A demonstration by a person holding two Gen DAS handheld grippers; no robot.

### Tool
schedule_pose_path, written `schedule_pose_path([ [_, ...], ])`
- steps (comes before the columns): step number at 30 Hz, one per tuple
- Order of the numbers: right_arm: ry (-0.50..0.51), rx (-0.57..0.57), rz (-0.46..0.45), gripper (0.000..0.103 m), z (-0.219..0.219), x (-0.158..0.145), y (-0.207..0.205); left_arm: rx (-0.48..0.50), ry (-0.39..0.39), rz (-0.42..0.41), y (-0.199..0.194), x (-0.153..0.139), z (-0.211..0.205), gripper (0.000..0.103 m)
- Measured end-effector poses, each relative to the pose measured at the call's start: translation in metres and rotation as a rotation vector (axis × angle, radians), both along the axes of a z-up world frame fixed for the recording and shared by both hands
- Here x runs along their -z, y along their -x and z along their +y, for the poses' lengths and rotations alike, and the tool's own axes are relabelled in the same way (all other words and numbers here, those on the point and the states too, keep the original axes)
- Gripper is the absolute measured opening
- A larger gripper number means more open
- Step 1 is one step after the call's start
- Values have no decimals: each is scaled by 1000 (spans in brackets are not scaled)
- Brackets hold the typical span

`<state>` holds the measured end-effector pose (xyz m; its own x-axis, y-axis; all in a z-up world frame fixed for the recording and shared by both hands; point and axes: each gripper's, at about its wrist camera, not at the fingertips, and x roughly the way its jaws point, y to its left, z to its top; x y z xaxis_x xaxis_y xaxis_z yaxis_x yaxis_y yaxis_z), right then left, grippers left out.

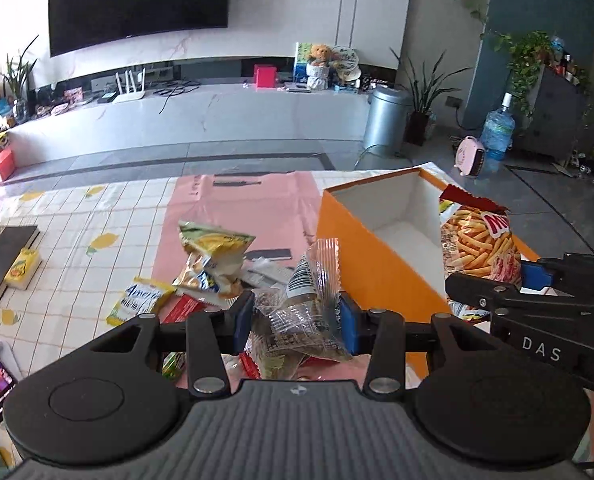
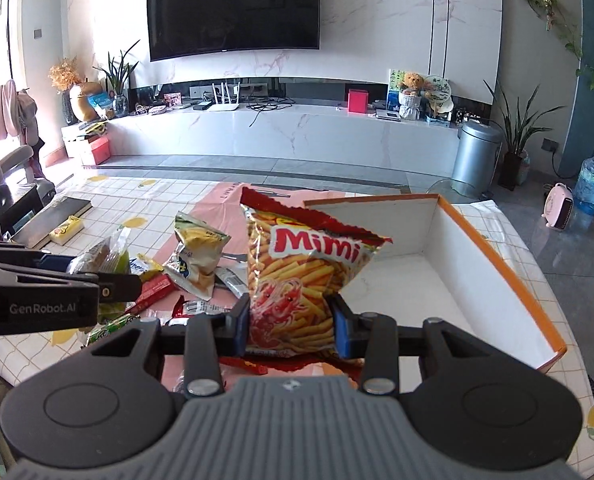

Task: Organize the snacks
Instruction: 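Carry both bags into the orange box and open both tools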

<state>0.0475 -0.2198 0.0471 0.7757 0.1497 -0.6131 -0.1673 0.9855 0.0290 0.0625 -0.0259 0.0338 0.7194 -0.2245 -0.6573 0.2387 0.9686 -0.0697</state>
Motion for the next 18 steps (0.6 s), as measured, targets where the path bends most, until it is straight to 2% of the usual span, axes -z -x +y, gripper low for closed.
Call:
schedule_pose_path([
  [5,27,11,7,38,-26,-21,-6,91,11,-40,-13,-19,-32,49],
  [9,43,22,44,38,-48,-27,-21,170,22,-38,-29,-22,-60,49],
  [12,95,41,79,38,-64,-22,-37,233,1,-21,-44,-18,-82,49],
  [15,122,39,158,38,-84,-8,-57,313,-33,-9,-59,-11,-105,49],
  [18,133,23,241,38,-103,9,-79,413,-27,52,-76,-1,-126,49],
])
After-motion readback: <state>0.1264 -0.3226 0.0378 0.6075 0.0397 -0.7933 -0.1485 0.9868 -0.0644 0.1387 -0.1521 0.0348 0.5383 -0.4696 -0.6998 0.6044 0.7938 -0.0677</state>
